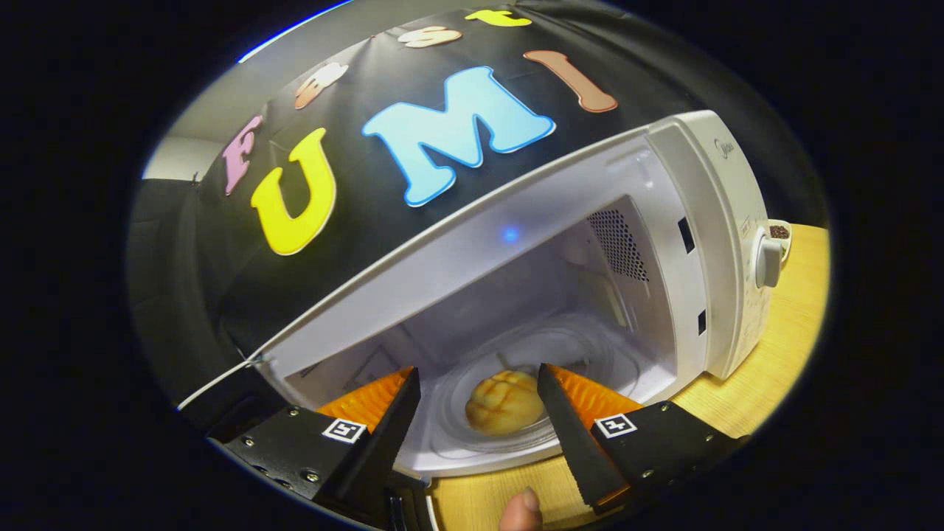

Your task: Open the microwave, put the food inside, and close the microwave door.

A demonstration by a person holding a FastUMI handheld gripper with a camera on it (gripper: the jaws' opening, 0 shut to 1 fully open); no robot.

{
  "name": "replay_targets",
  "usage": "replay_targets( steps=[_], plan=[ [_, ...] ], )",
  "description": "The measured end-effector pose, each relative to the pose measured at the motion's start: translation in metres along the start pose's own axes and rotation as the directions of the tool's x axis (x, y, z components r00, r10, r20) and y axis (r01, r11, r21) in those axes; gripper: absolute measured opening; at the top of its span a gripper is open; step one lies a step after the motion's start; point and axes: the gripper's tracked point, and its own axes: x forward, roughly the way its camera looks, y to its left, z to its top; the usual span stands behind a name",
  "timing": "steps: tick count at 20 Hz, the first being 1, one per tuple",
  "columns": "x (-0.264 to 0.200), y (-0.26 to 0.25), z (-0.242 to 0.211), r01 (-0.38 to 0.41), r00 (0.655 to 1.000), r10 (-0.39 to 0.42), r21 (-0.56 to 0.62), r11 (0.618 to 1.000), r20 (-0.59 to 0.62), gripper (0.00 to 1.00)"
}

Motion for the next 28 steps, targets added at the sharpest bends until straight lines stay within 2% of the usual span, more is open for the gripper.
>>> replay_targets(
  steps=[4,6,8,11,13,16,18,20,22,24,27,28],
  plan=[
    [-0.075,0.033,0.004,-0.190,0.978,0.191,0.018,0.982,-0.084,0.97],
    [-0.116,0.046,0.010,-0.256,0.962,0.257,0.019,0.966,-0.093,0.97],
    [-0.159,0.060,0.012,-0.322,0.942,0.316,-0.037,0.946,-0.114,0.97],
    [-0.224,0.085,0.009,-0.447,0.893,0.428,-0.155,0.881,-0.141,0.97],
    [-0.261,0.101,0.005,-0.516,0.855,0.494,-0.163,0.841,-0.159,0.97],
    [-0.304,0.125,-0.001,-0.588,0.806,0.569,-0.124,0.799,-0.161,0.97],
    [-0.322,0.136,-0.002,-0.610,0.792,0.595,-0.158,0.777,-0.133,0.97],
    [-0.333,0.146,-0.015,-0.614,0.788,0.599,-0.261,0.745,-0.142,0.97],
    [-0.345,0.160,-0.036,-0.627,0.770,0.617,-0.373,0.684,-0.163,0.97],
    [-0.350,0.168,-0.043,-0.616,0.761,0.637,-0.451,0.646,-0.125,0.97],
    [-0.367,0.194,-0.063,-0.676,0.689,0.714,-0.462,0.574,-0.122,0.97],
    [-0.371,0.199,-0.069,-0.691,0.675,0.725,-0.461,0.557,-0.136,0.97]
  ],
)
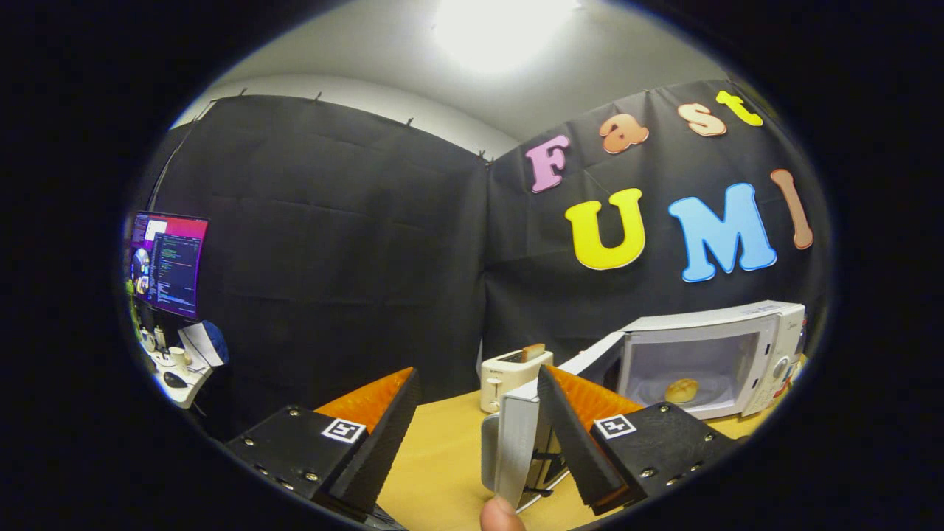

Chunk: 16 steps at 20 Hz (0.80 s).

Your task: Open the microwave, put the food inside, and close the microwave door.

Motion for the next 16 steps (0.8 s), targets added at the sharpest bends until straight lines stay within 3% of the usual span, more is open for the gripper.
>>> replay_targets(
  steps=[3,4,5,6,8,10,11,12,14,16],
  plan=[
    [0.008,0.030,-0.002,-0.067,0.998,0.066,-0.055,0.996,-0.007,0.97],
    [0.009,0.040,-0.006,-0.084,0.996,0.083,-0.072,0.994,-0.015,0.85],
    [0.011,0.047,-0.012,-0.084,0.996,0.082,-0.089,0.992,-0.024,0.82],
    [0.014,0.047,-0.020,-0.060,0.998,0.056,-0.096,0.994,-0.039,0.74],
    [0.027,0.039,-0.042,-0.004,0.994,-0.005,-0.076,0.997,-0.112,0.49],
    [0.044,0.040,-0.065,0.006,0.984,-0.014,-0.042,0.999,-0.176,0.32],
    [0.052,0.033,-0.073,0.027,0.982,-0.037,-0.058,0.998,-0.184,0.30],
    [0.055,0.023,-0.078,0.053,0.979,-0.067,-0.075,0.996,-0.192,0.18],
    [0.064,0.014,-0.092,0.089,0.972,-0.104,-0.079,0.993,-0.212,0.11],
    [0.067,0.008,-0.108,0.105,0.962,-0.113,-0.046,0.993,-0.249,0.10]
  ],
)
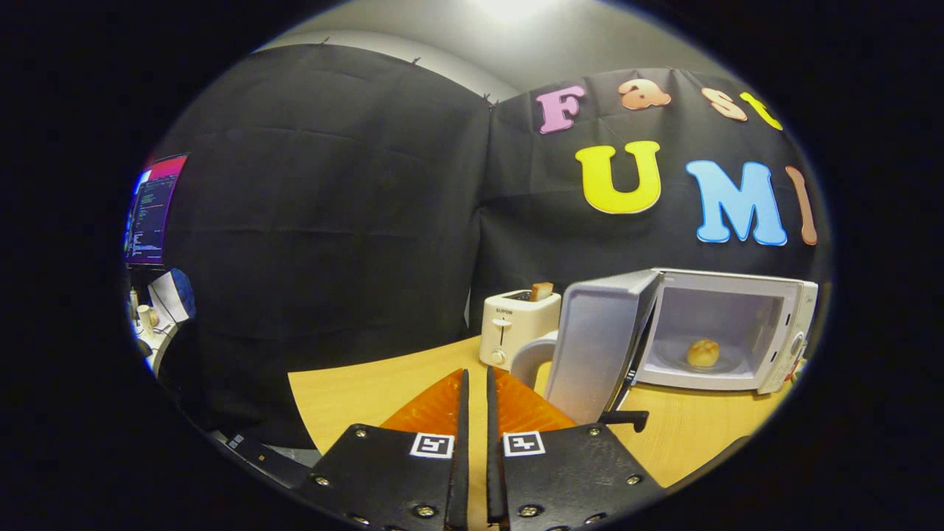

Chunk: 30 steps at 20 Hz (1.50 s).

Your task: Open the microwave, put the food inside, and close the microwave door.

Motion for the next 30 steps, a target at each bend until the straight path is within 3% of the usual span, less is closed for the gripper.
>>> replay_targets(
  steps=[2,5,13,19,26,30],
  plan=[
    [0.005,0.005,-0.015,-0.013,0.999,0.014,0.027,1.000,-0.042,0.01],
    [-0.005,-0.009,-0.011,0.036,0.999,-0.036,-0.028,0.999,-0.009,0.01],
    [-0.052,-0.059,0.002,0.154,0.988,-0.153,-0.028,0.988,0.028,0.01],
    [-0.079,-0.162,0.012,0.350,0.937,-0.349,-0.055,0.935,0.029,0.01],
    [-0.102,-0.296,0.021,0.572,0.820,-0.572,-0.043,0.819,0.005,0.01],
    [-0.102,-0.351,0.022,0.633,0.773,-0.634,-0.051,0.773,-0.015,0.01]
  ],
)
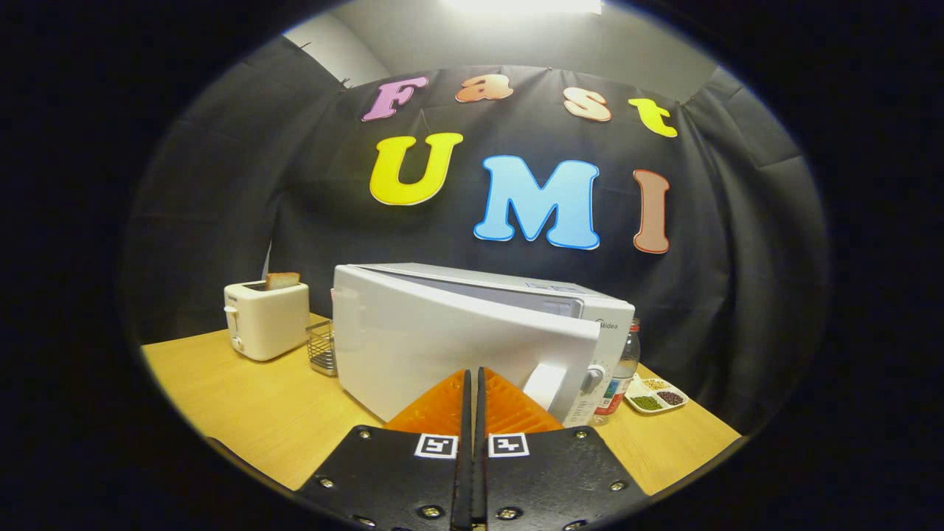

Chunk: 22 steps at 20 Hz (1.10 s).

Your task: Open the microwave, put the food inside, and close the microwave door.

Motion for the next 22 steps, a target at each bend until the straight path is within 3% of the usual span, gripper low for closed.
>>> replay_targets(
  steps=[8,12,15,16,17,18,22],
  plan=[
    [0.074,-0.042,-0.001,0.053,0.998,-0.049,0.081,0.995,-0.050,0.01],
    [0.109,-0.049,-0.008,0.080,0.995,-0.076,0.066,0.995,-0.066,0.01],
    [0.114,-0.049,-0.005,0.108,0.993,-0.106,0.044,0.993,-0.049,0.02],
    [0.122,-0.050,-0.015,0.096,0.991,-0.092,0.034,0.995,-0.096,0.02],
    [0.118,-0.047,-0.012,0.098,0.994,-0.095,0.075,0.992,-0.047,0.02],
    [0.113,-0.048,-0.015,0.101,0.992,-0.095,0.075,0.992,-0.079,0.07],
    [0.106,-0.047,-0.016,0.084,0.990,-0.080,0.030,0.996,-0.113,0.06]
  ],
)
